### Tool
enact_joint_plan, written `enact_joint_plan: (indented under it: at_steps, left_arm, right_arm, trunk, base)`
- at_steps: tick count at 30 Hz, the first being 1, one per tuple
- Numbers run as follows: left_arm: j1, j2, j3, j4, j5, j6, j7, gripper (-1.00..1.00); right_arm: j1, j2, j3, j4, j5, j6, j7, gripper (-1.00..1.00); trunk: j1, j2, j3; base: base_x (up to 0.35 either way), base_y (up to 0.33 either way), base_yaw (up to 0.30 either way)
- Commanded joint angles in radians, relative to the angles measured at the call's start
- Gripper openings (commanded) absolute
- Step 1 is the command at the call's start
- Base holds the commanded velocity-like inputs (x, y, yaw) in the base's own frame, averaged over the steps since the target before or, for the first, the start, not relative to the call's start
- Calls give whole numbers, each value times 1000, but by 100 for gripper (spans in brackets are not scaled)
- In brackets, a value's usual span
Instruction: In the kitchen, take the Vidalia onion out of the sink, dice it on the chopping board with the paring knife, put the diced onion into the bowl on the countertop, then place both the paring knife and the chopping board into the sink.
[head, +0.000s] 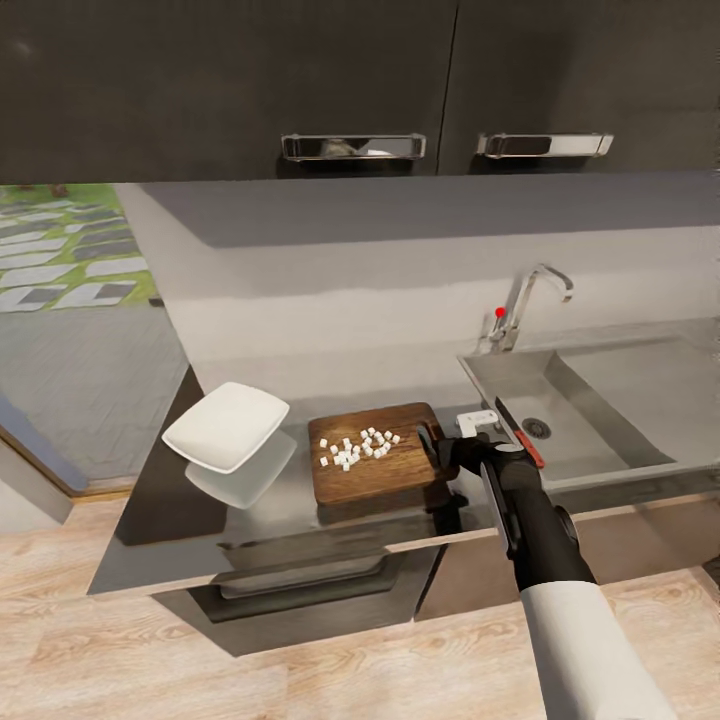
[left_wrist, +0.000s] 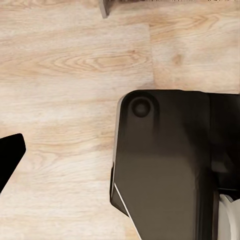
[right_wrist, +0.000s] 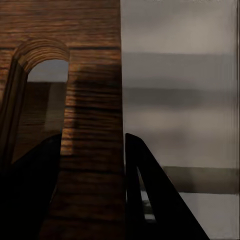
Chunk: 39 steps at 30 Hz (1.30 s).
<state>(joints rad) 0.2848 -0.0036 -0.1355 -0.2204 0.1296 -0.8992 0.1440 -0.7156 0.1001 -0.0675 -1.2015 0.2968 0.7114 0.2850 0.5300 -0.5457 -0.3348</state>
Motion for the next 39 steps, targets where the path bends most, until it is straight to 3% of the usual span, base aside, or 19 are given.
enact_joint_plan:
  at_steps: [1, 6, 10, 15, 30, 39]
  left_arm:
    - [1, 0, -9, -1, 10, -1, 3, 100]
    - [1, 0, -9, 5, 9, -1, 3, 100]
    - [1, 0, -9, 6, 9, -1, 3, 100]
    - [1, 0, -9, 7, 9, -1, 3, 100]
    - [1, 0, -9, 7, 9, -1, 3, 100]
    - [1, 0, -9, 7, 10, -1, 3, 100]
  right_arm:
    - [-1, 1, -3, -1, 10, 3, 9, -100]
    - [-1, -3, -4, -1, 3, 5, 11, -100]
    - [-1, -12, -5, -1, -89, 31, 10, -100]
    - [-1, -14, -3, -1, -127, 55, 10, -100]
    - [-1, -14, -2, -3, -125, 57, 2, -100]
    - [-1, -14, -2, -3, -123, 58, -11, -100]
  trunk:
    - [0, -1, 0]
    - [0, -1, 8]
    - [0, -1, 15]
    - [0, -1, 22]
    - [0, -1, 41]
    - [0, -1, 41]
  base:
    - [0, 0, -86]
    - [0, 0, -87]
    - [0, 0, -87]
    - [0, 0, -87]
    - [0, 5, -37]
    - [0, 198, 0]
